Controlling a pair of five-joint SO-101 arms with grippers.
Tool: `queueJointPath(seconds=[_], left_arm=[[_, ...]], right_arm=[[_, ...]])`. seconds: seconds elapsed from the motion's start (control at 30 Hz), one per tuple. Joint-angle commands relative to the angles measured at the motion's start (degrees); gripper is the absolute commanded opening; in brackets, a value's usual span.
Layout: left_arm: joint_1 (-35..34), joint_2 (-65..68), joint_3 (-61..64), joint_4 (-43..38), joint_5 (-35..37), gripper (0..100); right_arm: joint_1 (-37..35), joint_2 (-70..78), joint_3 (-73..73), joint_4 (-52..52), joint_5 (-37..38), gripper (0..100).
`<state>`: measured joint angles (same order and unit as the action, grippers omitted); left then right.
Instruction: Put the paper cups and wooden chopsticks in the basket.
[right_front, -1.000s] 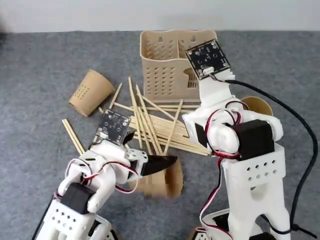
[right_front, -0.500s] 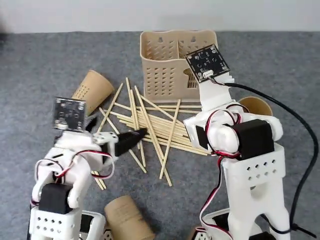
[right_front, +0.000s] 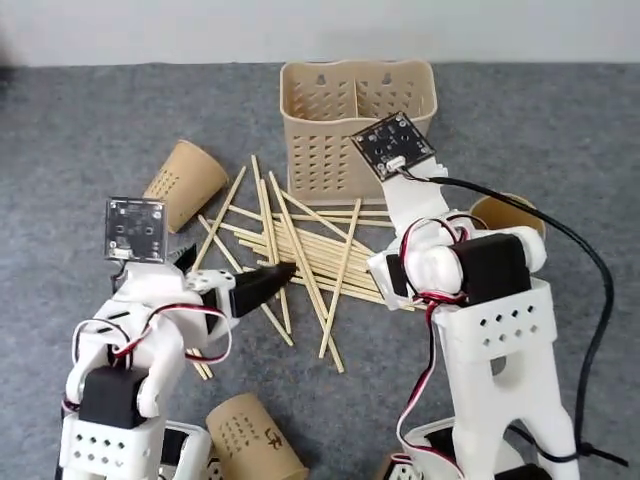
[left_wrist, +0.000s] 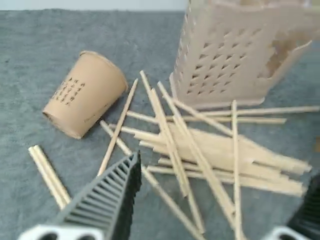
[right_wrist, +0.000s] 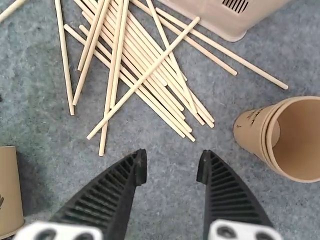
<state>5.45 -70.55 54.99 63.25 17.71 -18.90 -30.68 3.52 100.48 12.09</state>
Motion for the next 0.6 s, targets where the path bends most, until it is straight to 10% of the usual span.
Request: queueJointPath(seconds=[0.0,0.3,0.57], left_arm=[[-2.2,-1.0,-3.1,-7.3,5.5,47],[-25.9,-0.7,-2.3,-12.9,0.8,47],[-39.3,-1.0,3.1,-12.9,-6.7,47]], right_arm=[[0.6,-0.9,0.2,2.4,0.9,17.7],[-3.6,-0.9,7.7,2.3,1.0,17.6],[-25.5,-1.0,18.4,2.4,0.6,17.6]])
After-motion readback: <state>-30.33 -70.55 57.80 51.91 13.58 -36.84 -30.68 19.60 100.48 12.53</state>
